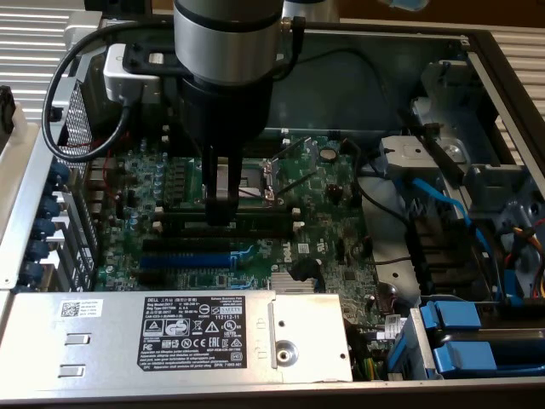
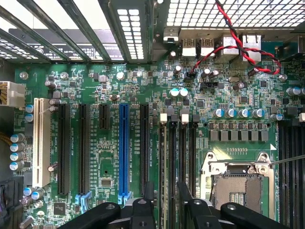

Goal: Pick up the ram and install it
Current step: 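Insert the ram into the slot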

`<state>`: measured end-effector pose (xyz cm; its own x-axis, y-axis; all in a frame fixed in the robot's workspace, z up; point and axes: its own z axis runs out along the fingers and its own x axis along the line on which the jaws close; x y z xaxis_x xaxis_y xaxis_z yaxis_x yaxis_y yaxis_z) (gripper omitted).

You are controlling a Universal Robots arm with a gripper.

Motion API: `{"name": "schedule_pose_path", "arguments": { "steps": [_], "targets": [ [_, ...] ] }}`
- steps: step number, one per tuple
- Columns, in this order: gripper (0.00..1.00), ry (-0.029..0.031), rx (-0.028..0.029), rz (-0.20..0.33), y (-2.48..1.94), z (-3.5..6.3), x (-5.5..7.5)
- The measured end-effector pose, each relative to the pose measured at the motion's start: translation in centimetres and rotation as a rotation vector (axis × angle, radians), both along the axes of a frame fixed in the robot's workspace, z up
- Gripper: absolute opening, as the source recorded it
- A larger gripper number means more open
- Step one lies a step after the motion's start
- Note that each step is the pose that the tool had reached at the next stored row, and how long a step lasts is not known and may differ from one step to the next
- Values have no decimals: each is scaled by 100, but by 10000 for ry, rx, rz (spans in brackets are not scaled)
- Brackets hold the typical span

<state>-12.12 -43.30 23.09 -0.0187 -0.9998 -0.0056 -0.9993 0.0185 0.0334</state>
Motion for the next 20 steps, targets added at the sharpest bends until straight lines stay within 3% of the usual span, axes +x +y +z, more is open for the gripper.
{"name": "schedule_pose_path", "arguments": {
  "steps": [20],
  "targets": [
    [33,0,-1,0,0,68,0]
  ]
}}
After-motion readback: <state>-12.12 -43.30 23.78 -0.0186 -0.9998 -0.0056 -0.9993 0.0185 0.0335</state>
